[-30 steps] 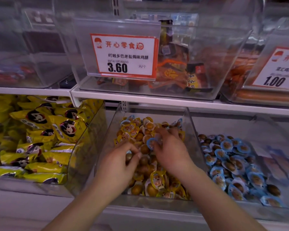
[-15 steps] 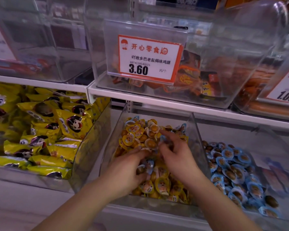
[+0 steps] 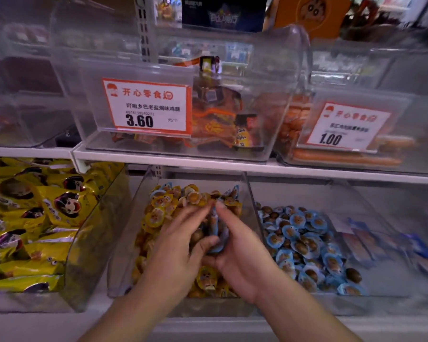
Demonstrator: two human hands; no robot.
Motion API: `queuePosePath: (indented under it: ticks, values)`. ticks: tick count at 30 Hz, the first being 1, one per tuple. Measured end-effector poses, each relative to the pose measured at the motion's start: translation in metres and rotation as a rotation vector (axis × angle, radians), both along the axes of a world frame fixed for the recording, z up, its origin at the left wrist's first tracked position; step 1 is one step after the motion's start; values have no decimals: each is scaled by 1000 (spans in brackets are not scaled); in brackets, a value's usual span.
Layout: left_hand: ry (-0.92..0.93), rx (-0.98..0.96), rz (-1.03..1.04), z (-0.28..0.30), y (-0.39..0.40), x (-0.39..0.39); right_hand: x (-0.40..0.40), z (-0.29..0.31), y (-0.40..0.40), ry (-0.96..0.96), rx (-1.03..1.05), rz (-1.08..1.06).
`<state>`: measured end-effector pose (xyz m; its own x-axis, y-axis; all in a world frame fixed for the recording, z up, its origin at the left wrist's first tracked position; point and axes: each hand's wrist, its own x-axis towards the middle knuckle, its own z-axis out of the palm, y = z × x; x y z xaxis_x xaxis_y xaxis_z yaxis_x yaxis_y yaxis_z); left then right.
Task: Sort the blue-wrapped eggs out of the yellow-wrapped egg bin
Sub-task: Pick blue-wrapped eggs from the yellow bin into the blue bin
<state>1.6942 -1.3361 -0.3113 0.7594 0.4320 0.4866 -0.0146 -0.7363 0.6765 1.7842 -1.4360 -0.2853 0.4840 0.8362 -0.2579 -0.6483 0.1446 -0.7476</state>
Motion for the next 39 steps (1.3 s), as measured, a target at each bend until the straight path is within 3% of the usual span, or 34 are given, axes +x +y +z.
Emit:
queuePosePath:
  ticks: [6,10,14,17,21,26,29,31,36,39]
  values:
    - [-143,-169,-58,1,-11,15,9,-4,-12,110,19,-70]
    - [-37,16,-64,-1,-19,18,4,-3,-11,157,70,-69]
    - [20,296,0,-4,-21,18,11,-2,-15,-41,49,-166]
    - [93,271,-96,-2,-16,16,21,1,-24,-179,6,-233]
    - [83,189,-134,-5,-16,10,54,11,-45,-223,8,-308]
    - [169,174,-61,-14,-7,13,122,3,-86,-407,-278,-580]
    - [206,135,-65,-14,-4,12,160,-10,-113,-605,-594,-603]
    - [201,152,-63,-14,0,10,174,-17,-126,-614,-737,-604]
    - [73,235,12,-8,20,-5,172,-16,-130,-626,-641,-837]
    - [-11,316,123,-3,41,-29,144,1,-110,-805,-423,-911]
